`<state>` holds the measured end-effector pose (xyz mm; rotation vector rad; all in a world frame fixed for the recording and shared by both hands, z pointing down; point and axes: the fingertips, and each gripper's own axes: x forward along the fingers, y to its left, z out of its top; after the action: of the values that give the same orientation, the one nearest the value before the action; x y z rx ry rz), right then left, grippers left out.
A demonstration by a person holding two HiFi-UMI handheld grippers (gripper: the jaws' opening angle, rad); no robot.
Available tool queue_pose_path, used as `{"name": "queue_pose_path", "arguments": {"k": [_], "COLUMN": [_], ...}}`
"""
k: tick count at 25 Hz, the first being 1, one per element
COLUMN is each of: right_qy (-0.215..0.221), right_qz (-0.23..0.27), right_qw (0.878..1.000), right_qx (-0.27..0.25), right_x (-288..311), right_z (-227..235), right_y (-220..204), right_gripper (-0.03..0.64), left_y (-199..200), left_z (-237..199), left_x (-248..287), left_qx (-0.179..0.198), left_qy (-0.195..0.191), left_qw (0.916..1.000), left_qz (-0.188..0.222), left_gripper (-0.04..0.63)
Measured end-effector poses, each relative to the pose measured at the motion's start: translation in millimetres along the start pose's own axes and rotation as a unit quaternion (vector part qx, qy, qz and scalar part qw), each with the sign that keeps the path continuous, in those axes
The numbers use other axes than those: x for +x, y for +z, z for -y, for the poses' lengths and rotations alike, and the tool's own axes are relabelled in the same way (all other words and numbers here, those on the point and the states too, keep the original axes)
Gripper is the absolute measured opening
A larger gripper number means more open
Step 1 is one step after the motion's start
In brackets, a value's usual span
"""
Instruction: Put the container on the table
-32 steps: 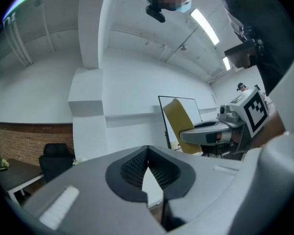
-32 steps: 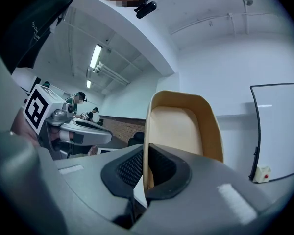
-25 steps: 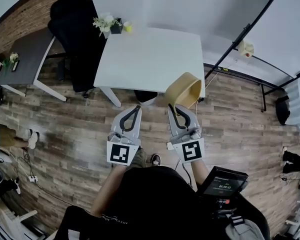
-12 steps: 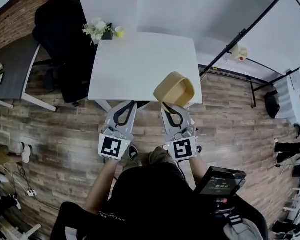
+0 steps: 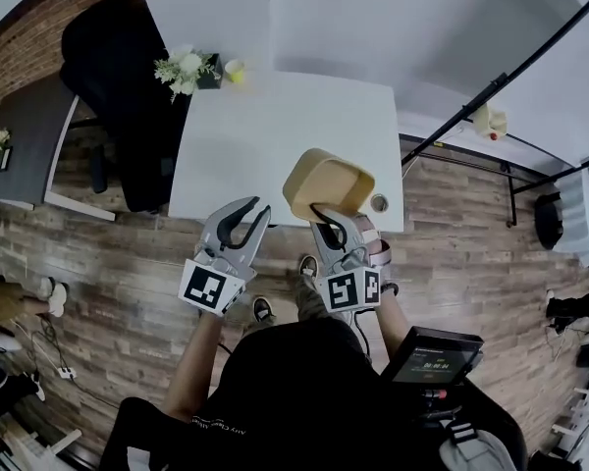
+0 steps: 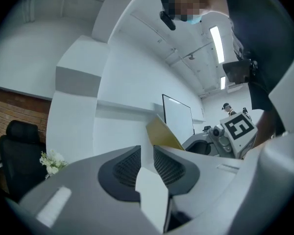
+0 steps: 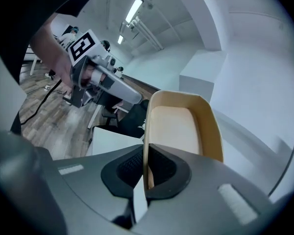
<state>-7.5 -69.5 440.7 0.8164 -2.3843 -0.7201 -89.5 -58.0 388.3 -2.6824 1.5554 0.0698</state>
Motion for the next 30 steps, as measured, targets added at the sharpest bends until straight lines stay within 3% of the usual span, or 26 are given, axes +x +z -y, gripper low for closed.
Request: {"name": "queue_pose_path", "arguments": {"k": [4,7,9,13,17,20,25,27,30], "right_qy": [0.036,0.058,0.072,0.089,0.086,0.085,0.098,0.103,0.126], "right_qz": [-0.018,-0.024,-0.023,-0.014,0.008,0.020,0.027,0.030,0.048], "right_qw": [0.996,0.986,0.979,0.967,0.955,0.949,0.942,0.942,0.950], "right_qx": [-0.075,-0.151,-0.190,-0.239,-0.284,-0.303,-0.318,-0.319,-0.280], "right_x": [30.0,48.9,59.5,75.3,83.2,89.9,108.4,114.2,112.3], "right_z": [25.2,35.3,36.3,35.9,31.0,23.6,12.4,8.9,7.9], "right_y": [-44.1,-67.2,-76.8,-82.1,-72.4,-62.8,-53.0,-50.6,-42.5], "right_gripper": [0.015,0.014,0.015,0.015,0.014,0.014,0.015,0.019,0.071], "left_y": [0.6,-5.1,-12.2,-31.1,-36.9,-39.1,-41.5,-45.9,-54.2], "left_z": [-8.7,-15.1,-20.4,-27.0,-42.8,-53.4,-70.9,-83.0,-107.7], "left_x": [45.7,68.6,77.1,87.3,93.9,95.2,100.9,99.4,97.3], "left_qx": [-0.032,-0.042,-0.072,-0.112,-0.174,-0.207,-0.256,-0.277,-0.283], "left_qy": [-0.016,-0.017,-0.023,-0.062,-0.084,-0.099,-0.121,-0.114,-0.082], "left_qw": [0.9993,0.9987,0.9968,0.9907,0.9804,0.9726,0.9588,0.9538,0.9552], "left_qz": [-0.010,-0.023,-0.027,-0.047,-0.038,-0.035,-0.024,-0.025,-0.029], "left_gripper": [0.127,0.171,0.195,0.216,0.228,0.252,0.232,0.221,0.213]}}
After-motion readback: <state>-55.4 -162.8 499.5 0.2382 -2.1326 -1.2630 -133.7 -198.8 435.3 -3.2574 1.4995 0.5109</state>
